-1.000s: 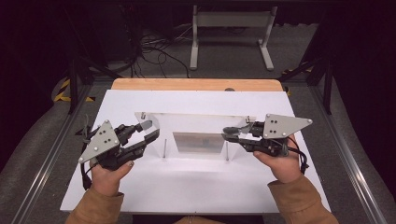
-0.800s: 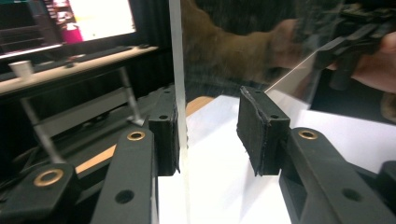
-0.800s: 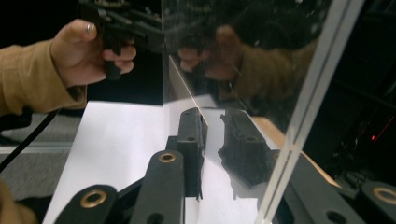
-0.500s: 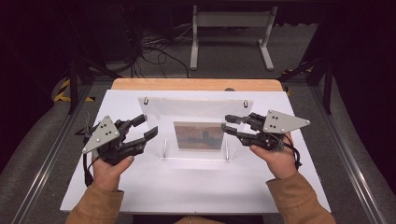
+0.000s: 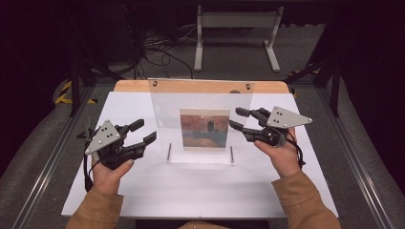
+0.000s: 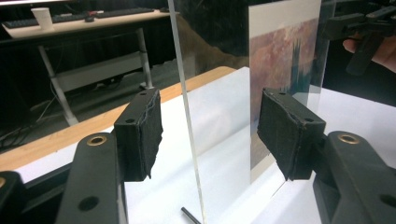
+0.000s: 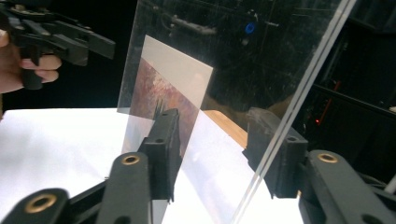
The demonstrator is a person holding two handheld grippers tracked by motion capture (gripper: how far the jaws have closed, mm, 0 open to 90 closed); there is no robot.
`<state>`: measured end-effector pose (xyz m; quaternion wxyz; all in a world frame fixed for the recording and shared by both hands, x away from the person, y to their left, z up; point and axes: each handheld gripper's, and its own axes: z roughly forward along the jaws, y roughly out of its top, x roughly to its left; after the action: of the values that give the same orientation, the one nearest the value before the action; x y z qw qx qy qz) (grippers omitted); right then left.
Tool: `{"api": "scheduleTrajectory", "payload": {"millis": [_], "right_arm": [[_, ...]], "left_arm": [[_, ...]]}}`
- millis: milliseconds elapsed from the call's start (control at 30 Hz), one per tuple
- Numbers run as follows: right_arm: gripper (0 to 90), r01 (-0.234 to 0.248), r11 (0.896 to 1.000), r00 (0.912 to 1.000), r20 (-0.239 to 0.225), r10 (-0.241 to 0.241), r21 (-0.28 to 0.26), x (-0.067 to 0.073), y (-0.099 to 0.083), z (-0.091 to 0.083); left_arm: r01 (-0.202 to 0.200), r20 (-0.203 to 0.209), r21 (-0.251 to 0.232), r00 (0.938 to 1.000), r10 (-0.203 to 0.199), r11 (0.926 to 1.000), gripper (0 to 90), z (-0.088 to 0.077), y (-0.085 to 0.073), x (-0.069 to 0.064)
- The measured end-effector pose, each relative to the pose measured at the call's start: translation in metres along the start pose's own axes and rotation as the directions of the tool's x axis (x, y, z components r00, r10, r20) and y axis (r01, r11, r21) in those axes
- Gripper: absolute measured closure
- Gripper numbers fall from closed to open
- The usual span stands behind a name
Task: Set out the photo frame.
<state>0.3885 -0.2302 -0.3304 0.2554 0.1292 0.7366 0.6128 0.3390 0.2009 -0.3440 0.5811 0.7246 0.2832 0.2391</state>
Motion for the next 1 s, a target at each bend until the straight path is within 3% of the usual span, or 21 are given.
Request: {"api": "scheduleTrajectory", "payload": {"millis": [200,367,433,600,767,1000], "right_arm": [[47.6,0.000,1.000,0.9996,0.027,0.000,0.014,0.000,-0.002,-0.002],[42.0,-0.009,0.999,0.9969,0.079,0.007,0.034,0.001,-0.001,-0.007],[40.9,-0.005,0.997,0.9919,0.127,-0.005,0.075,0.005,0.004,-0.014],[39.9,-0.015,0.993,0.9869,0.161,-0.005,0.121,0.008,0.008,-0.026],[36.1,-0.073,0.989,0.9853,0.163,0.051,0.129,0.012,0.007,-0.041],[31.4,-0.135,0.968,0.9740,0.207,0.091,0.210,0.017,-0.007,-0.062]], "left_arm": [[0.007,-0.002,0.016,1.0000,-0.007,0.9998,39.3,0.002,-0.003,0.003],[0.011,-0.001,0.028,0.9999,-0.011,0.9995,36.9,0.003,-0.005,0.004],[0.003,0.006,0.045,1.0000,-0.003,0.9990,31.4,0.002,-0.005,0.002],[-0.016,0.003,0.074,0.9999,0.016,0.9971,26.1,-0.003,-0.008,0.001],[0.001,-0.007,0.103,1.0000,0.000,0.9946,23.9,-0.012,-0.019,0.007],[0.037,-0.024,0.132,0.9991,-0.034,0.9905,19.8,-0.022,-0.039,0.017]]}}
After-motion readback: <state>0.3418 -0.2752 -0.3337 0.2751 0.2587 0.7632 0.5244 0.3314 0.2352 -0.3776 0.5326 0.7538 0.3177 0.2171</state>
